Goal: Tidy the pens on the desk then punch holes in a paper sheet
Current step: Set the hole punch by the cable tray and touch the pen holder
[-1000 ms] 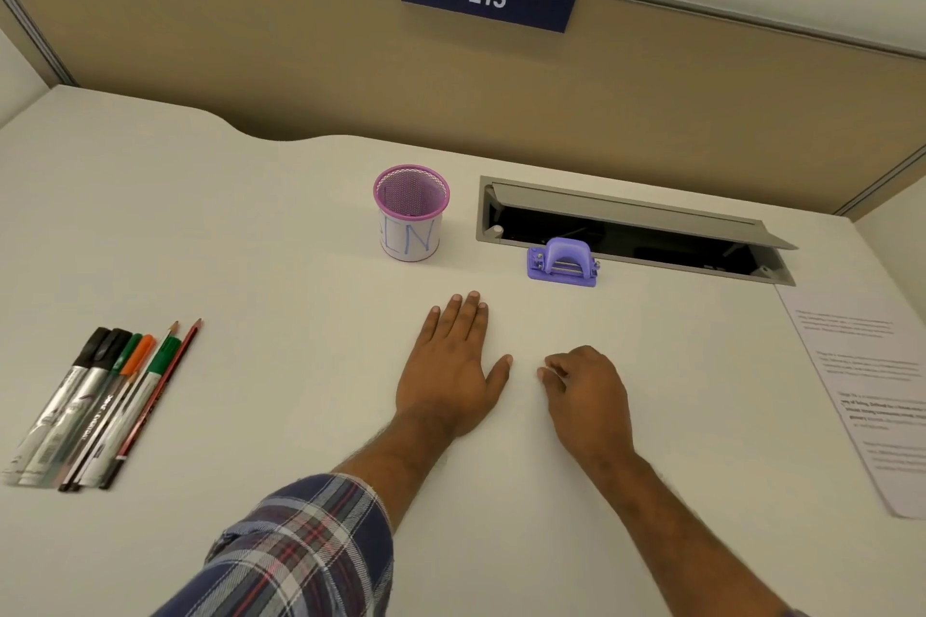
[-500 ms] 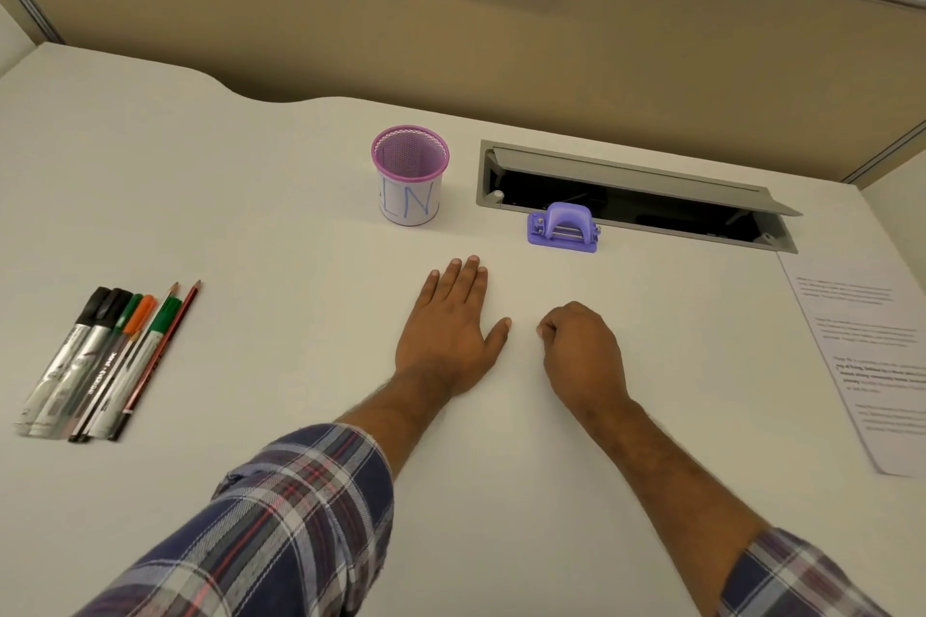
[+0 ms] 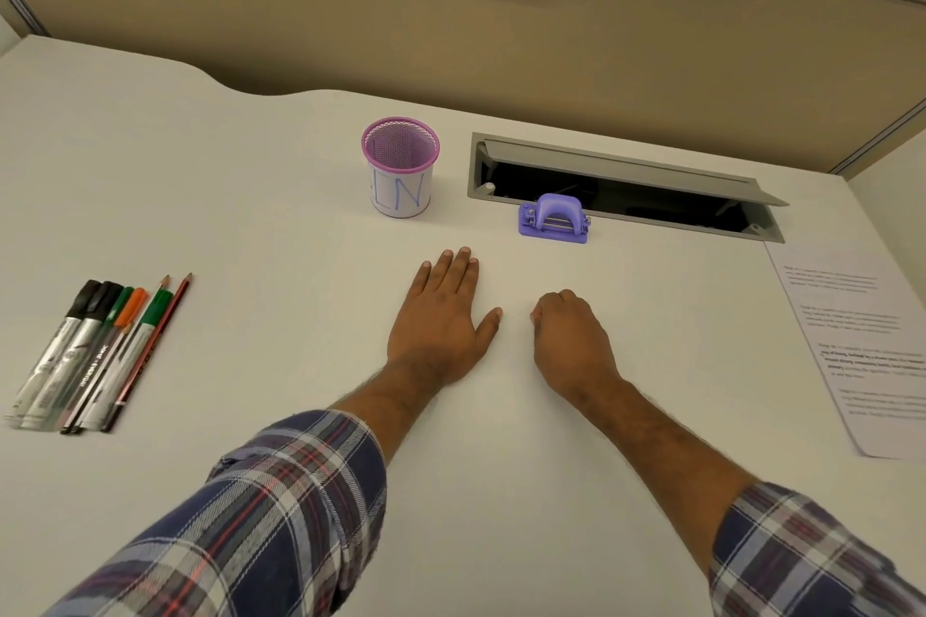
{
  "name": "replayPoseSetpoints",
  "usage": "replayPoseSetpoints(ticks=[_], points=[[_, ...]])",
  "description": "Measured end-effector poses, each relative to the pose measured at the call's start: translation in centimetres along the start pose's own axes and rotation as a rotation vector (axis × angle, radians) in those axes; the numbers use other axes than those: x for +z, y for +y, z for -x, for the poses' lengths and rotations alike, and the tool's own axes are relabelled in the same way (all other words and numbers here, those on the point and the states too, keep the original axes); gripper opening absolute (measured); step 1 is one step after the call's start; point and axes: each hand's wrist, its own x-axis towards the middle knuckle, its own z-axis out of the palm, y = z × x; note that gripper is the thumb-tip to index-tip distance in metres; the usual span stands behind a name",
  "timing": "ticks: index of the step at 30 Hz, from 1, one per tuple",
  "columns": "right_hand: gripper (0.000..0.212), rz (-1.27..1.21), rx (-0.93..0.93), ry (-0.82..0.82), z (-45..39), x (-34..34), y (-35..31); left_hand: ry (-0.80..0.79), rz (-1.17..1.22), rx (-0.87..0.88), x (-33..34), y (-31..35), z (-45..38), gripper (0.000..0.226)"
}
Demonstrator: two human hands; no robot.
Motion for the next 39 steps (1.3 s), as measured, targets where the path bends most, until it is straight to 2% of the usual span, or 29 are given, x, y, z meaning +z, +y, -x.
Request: replayPoseSetpoints(ticks=[2,5,9,12,17,26,31,37,39], points=[[0.018,-0.100,0.006,0.011,-0.1,-0.1,0.5,0.001,0.004,0.000,0.0,0.0,0.0,0.078],[0.015,-0.419,0.059,0.058,-0.1,-0.6,1.5,0.012,0.002,0.003,0.1,0.0,-0.1,0.078],[0.014,-0.738,0.224,0.064,-0.5,-1.6,2.3,0.010,0.011,0.004,0.1,-0.1,-0.1,0.078],[0.016,-0.836,0.287,0.047,-0.7,-2.1,2.3,0.008,0.017,0.003,0.2,-0.1,0.0,0.077],[0.012,-0.840,0.234,0.049,-2.2,-3.8,0.0,0.000,0.032,-0.001,0.2,0.0,0.0,0.079],[0.021,-0.884,-0.060,0.155,-12.3,-9.7,-10.4,0.026,0.072,0.003,0.2,0.1,0.1,0.079],[0.018,-0.679,-0.189,0.150,-15.8,-9.7,-14.0,0.038,0.088,0.002,0.2,0.0,0.1,0.079],[0.022,-0.298,-0.264,0.093,-17.4,-8.3,-15.6,0.051,0.094,0.000,0.3,0.0,0.0,0.079],[0.015,-0.178,-0.312,0.098,-17.7,-8.0,-15.9,0.051,0.087,-0.003,0.4,-0.1,-0.1,0.079]])
